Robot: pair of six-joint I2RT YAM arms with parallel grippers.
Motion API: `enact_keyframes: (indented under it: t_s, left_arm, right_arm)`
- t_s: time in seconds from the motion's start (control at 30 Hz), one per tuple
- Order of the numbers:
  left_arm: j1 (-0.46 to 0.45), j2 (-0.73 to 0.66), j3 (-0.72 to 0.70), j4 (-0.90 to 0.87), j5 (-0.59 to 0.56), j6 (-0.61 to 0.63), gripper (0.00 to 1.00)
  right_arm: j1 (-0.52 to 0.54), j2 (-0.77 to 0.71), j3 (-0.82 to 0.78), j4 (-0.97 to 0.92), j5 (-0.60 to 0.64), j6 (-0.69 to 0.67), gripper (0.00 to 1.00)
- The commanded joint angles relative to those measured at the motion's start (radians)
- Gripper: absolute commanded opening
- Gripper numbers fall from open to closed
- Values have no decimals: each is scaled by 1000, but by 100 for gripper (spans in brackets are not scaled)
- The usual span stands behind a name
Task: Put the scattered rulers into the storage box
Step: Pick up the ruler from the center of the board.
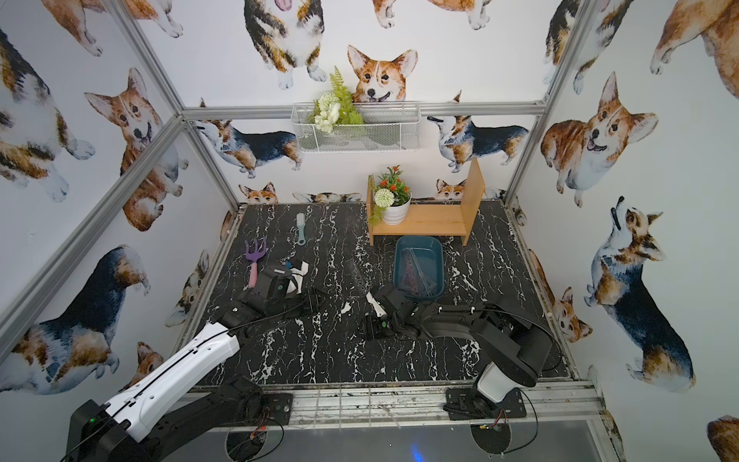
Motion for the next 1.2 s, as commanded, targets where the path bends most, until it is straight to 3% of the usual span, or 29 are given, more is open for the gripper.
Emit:
enact_keyframes:
  t_s: [0.0,0.57,0.83,1.17]
  left_arm:
    - [5,-12,-7,-1,5,3,39]
    - [14,-23,-8,-33,-1,9,40]
    - [15,-1,10,-75,-23,24,40]
    - [7,79,19,-124,-55,34,39]
  right_arm:
    - [3,36,25,35,-5,41,65]
    - [2,178,165,55,48,77,64]
    - [3,86,181,49,7,50,64]
    - [-7,-49,139,-102,87,-14,62]
